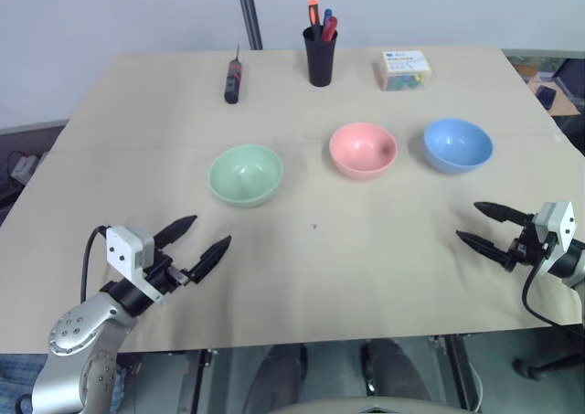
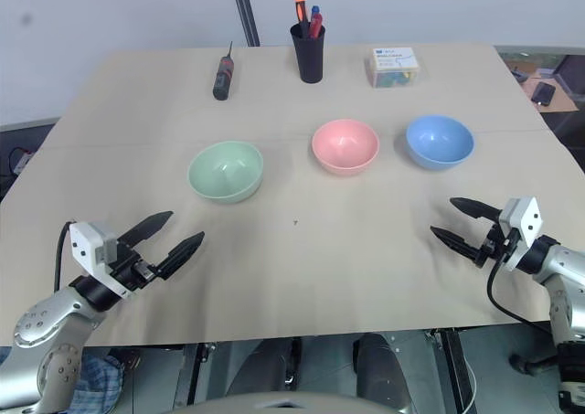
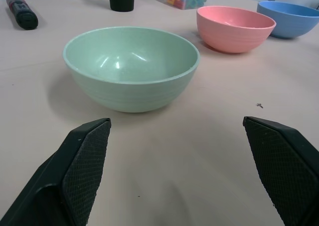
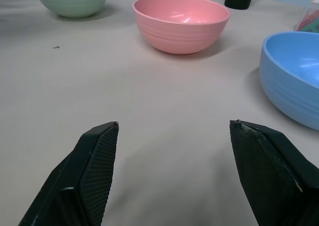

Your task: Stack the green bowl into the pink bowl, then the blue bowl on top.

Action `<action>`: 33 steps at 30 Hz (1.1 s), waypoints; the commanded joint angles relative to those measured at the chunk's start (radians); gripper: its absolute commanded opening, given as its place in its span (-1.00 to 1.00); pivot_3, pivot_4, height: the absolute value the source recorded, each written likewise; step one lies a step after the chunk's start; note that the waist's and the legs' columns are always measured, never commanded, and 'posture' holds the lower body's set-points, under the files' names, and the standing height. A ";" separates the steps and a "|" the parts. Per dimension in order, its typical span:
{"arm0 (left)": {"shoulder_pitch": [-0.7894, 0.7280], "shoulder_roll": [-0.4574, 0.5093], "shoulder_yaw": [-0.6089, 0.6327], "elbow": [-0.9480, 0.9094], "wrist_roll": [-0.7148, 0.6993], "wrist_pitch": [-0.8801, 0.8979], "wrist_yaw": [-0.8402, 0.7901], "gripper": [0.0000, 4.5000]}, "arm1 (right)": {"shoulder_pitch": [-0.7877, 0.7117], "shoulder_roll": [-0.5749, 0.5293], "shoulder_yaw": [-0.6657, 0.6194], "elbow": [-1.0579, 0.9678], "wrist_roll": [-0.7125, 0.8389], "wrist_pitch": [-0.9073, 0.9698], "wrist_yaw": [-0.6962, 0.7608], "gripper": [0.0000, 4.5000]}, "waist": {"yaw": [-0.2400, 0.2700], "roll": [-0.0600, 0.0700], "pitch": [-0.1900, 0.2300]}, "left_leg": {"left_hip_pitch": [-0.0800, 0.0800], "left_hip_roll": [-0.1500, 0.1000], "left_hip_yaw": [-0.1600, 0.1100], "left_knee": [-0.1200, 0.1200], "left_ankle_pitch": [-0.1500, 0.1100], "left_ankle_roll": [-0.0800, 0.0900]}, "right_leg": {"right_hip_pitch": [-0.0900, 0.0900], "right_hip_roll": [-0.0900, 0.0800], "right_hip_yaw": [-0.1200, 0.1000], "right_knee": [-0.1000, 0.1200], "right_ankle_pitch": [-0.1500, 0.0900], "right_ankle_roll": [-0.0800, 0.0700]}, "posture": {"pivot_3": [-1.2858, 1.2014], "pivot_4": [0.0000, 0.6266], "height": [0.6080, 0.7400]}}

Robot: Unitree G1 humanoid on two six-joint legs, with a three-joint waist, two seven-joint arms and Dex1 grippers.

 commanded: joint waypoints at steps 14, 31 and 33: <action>-0.008 0.003 0.019 -0.054 -0.041 0.007 0.018 1.00 | -0.032 -0.002 0.012 -0.125 0.030 0.084 -0.023 0.65 | 0.000 0.000 0.000 | 0.000 0.000 0.000 0.000 0.000 0.000 | 0.000 0.000 0.000 0.000 0.000 0.000 | 0.03 -0.52 1.00; 0.086 -0.032 0.062 -0.233 -0.197 0.004 -0.010 1.00 | -0.534 -0.025 0.483 -0.197 -0.392 0.186 -0.102 0.65 | -0.003 -0.001 0.000 | 0.000 0.001 -0.002 0.000 0.000 0.000 | -0.001 0.001 0.002 0.000 0.000 0.000 | 0.03 -0.52 1.00; 0.093 -0.035 0.056 -0.239 -0.197 -0.002 -0.016 1.00 | -0.613 -0.003 0.550 -0.125 -0.476 0.158 -0.110 0.65 | 0.004 -0.001 -0.001 | -0.001 0.001 -0.002 0.000 0.000 0.000 | -0.001 0.001 -0.002 -0.001 0.000 0.000 | 0.03 -0.52 1.00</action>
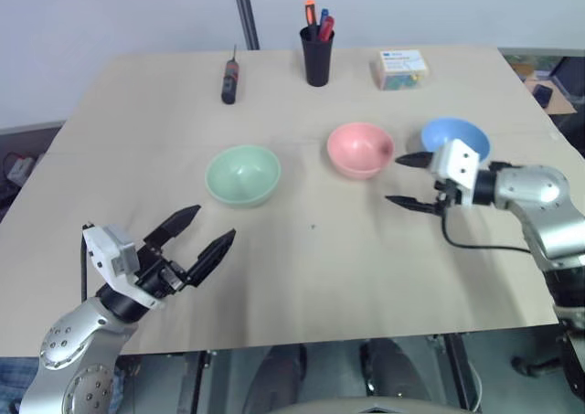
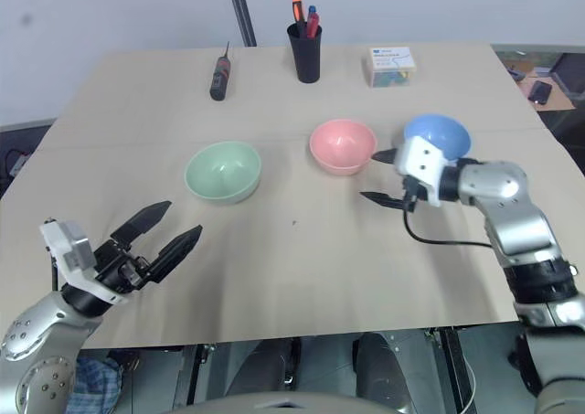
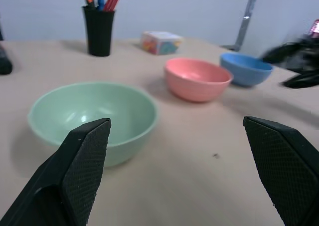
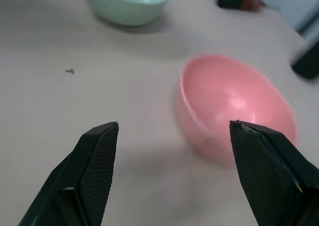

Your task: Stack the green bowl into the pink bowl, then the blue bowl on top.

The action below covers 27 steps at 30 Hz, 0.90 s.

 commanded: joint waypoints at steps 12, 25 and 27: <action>0.079 -0.040 -0.003 -0.079 0.005 -0.065 -0.011 1.00 | -0.339 0.179 0.218 0.463 -0.342 -0.117 -0.074 0.65 | -0.005 0.000 0.000 | -0.001 -0.002 -0.003 -0.001 0.000 0.000 | -0.001 -0.001 0.000 -0.001 0.000 0.000 | 0.03 -0.52 1.00; 0.060 -0.035 -0.020 -0.067 0.012 -0.063 -0.014 1.00 | -0.347 0.202 0.202 0.427 -0.357 -0.138 -0.038 -0.97 | -0.005 0.000 0.000 | -0.001 -0.003 -0.005 -0.001 0.000 0.000 | -0.001 -0.001 0.000 -0.001 0.000 0.000 | 0.03 -0.52 1.00; 0.050 -0.033 -0.025 -0.061 0.013 -0.060 -0.015 1.00 | -0.340 0.193 0.197 0.405 -0.354 -0.131 -0.030 -0.97 | -0.005 0.000 0.000 | -0.001 -0.003 -0.005 -0.001 0.000 0.000 | -0.001 -0.001 0.000 0.000 0.000 0.000 | 0.03 -0.52 1.00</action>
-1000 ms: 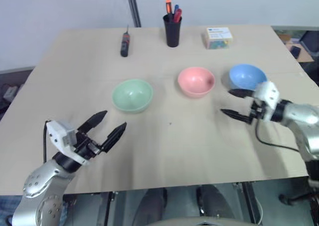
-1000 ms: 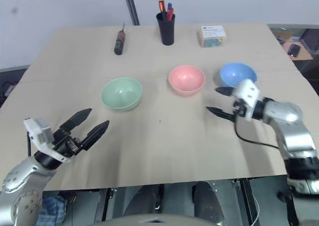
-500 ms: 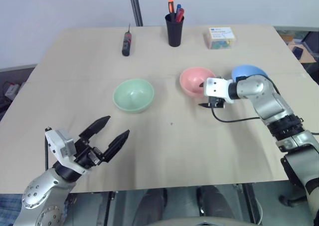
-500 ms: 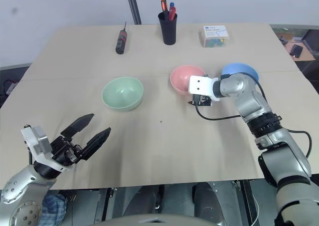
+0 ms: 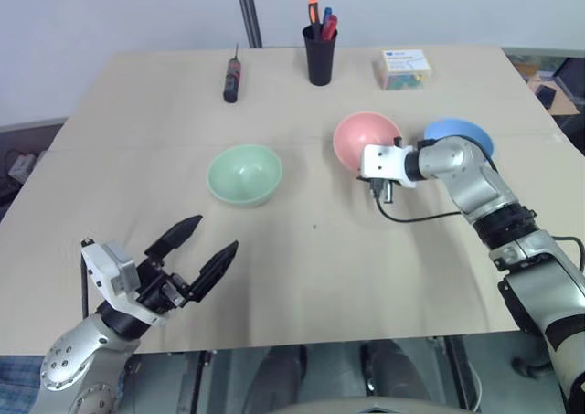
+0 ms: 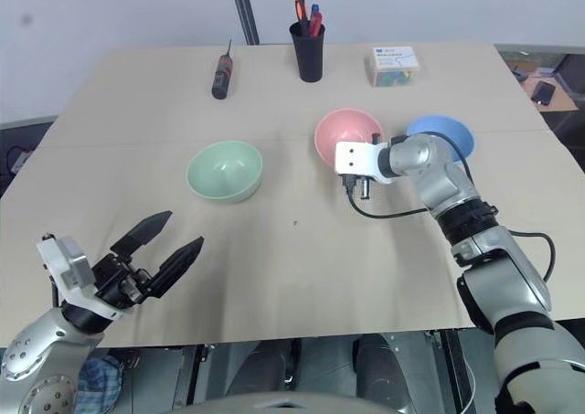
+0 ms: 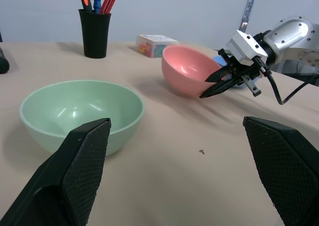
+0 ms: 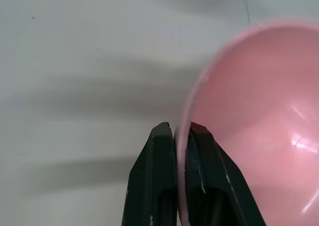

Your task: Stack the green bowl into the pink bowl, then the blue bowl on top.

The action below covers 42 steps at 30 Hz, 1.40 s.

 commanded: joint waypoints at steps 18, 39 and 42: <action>-0.092 0.044 -0.052 0.040 0.005 0.004 -0.042 1.00 | 0.296 -0.244 -0.043 -0.828 0.185 0.410 0.249 -0.97 | 0.003 0.000 0.000 | 0.000 0.001 -0.002 0.000 0.000 0.000 | 0.001 0.000 -0.002 -0.002 0.000 0.000 | 0.03 -0.52 1.00; -0.169 0.076 -0.034 0.092 0.063 0.019 0.010 1.00 | 0.305 -0.185 -0.466 -0.880 0.597 0.794 0.130 0.82 | 0.013 0.000 0.000 | -0.001 0.000 -0.004 0.000 0.000 0.000 | 0.001 -0.001 -0.003 -0.003 0.000 0.000 | 0.03 -0.52 1.00; -0.276 0.146 -0.032 0.125 0.121 0.135 0.139 1.00 | 0.388 -0.193 -0.663 -0.815 0.735 0.742 0.171 0.82 | 0.027 -0.001 0.000 | -0.001 0.000 -0.005 0.000 0.000 0.000 | 0.002 -0.001 -0.005 -0.003 0.000 0.000 | 0.03 -0.52 1.00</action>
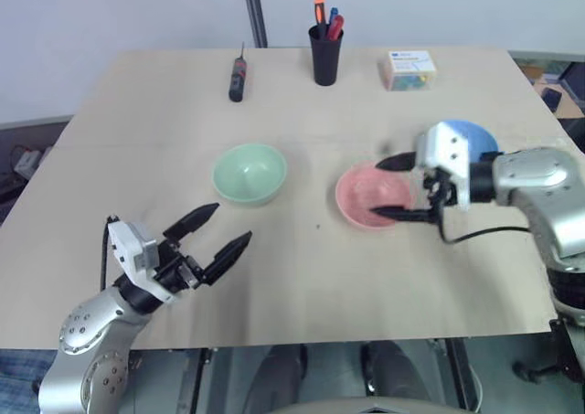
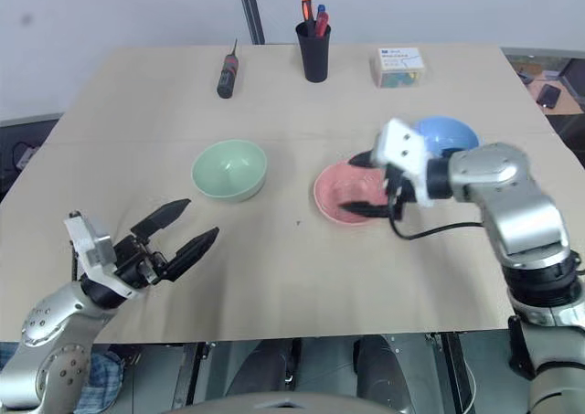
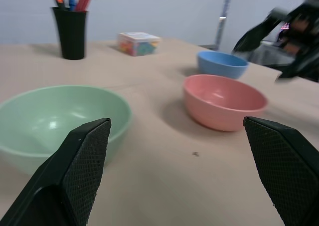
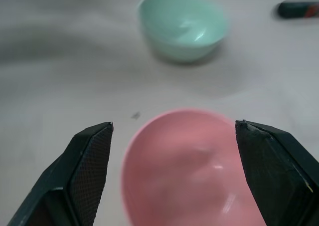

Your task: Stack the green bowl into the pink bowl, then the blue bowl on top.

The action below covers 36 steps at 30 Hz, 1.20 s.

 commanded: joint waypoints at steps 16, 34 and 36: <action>-0.549 0.229 -0.247 0.306 0.371 0.287 0.236 1.00 | 0.283 -0.078 -0.308 0.250 0.202 -0.396 0.172 0.82 | -0.024 0.000 0.001 | 0.001 -0.003 0.006 0.000 0.000 0.000 | -0.001 0.001 0.002 0.003 0.000 0.000 | 0.03 -0.52 1.00; -0.664 0.149 -0.304 0.271 0.275 0.277 -0.001 1.00 | 0.340 -0.096 -0.289 0.204 0.235 -0.431 0.103 0.82 | -0.022 0.000 0.001 | 0.000 -0.003 0.003 0.001 0.000 0.000 | -0.001 0.001 0.002 0.003 0.000 0.001 | 0.03 -0.52 1.00; -0.629 0.160 -0.333 0.239 0.272 0.307 -0.033 1.00 | 0.341 -0.101 -0.287 0.204 0.232 -0.433 0.099 0.82 | -0.022 0.000 0.001 | 0.000 -0.003 0.003 0.001 0.000 0.000 | -0.001 0.001 0.002 0.003 0.000 0.001 | 0.03 -0.52 1.00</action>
